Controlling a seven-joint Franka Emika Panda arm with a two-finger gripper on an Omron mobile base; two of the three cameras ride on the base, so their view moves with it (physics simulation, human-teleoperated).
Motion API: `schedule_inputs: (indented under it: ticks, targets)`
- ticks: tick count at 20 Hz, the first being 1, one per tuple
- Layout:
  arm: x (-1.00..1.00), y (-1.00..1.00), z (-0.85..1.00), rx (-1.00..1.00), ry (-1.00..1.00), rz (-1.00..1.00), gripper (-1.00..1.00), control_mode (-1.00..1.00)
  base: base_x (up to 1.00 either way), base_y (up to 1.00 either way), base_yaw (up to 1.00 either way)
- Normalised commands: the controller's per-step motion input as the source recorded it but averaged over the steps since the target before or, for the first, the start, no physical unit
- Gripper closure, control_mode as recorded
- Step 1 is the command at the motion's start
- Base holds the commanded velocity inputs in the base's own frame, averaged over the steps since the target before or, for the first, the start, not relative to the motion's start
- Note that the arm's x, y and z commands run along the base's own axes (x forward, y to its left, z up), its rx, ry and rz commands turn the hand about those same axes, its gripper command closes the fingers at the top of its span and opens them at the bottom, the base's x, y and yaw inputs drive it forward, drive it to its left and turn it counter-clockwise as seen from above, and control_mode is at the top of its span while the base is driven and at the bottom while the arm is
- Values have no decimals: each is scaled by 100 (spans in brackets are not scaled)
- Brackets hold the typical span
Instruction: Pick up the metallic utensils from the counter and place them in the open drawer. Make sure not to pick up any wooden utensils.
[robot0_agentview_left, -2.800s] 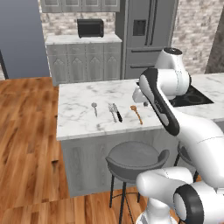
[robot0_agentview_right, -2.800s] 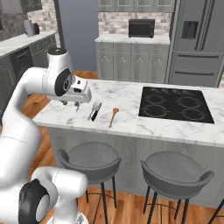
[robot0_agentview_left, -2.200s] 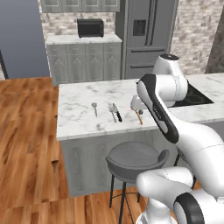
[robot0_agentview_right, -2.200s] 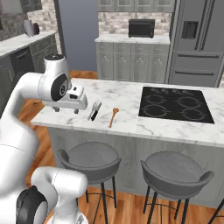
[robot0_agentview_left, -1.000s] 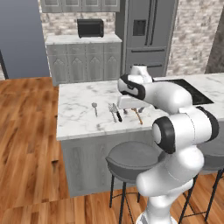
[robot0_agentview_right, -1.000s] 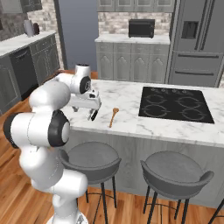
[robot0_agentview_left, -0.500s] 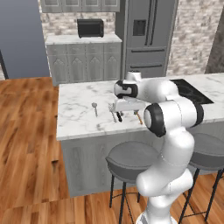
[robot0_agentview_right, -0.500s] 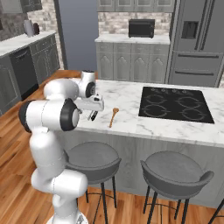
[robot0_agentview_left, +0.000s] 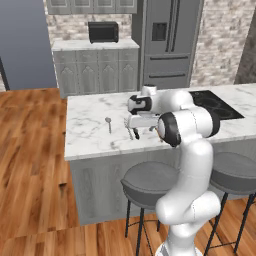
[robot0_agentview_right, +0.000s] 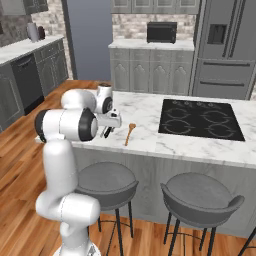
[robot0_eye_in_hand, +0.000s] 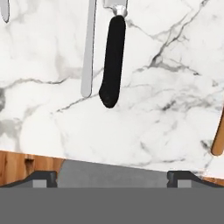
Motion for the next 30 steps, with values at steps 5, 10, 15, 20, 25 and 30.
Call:
schedule_inputs:
  ticks: [5, 10, 15, 20, 25, 30]
  targets:
    - [43, 0, -29, 0, -8, 0, -100, -100, 0, 0, 0]
    - [28, 1, -24, 0, -14, 0, -100, -100, 0, 0, 0]
    - [27, 7, -35, 0, -6, 0, -100, -100, 0, 0, 0]
    - [41, 3, -31, 0, 0, 0, -100, -100, 0, 0, 0]
    - [40, 0, -22, 0, 0, 0, -100, -100, 0, 0, 0]
    - [41, 0, -19, 0, 0, 0, -100, -100, 0, 0, 0]
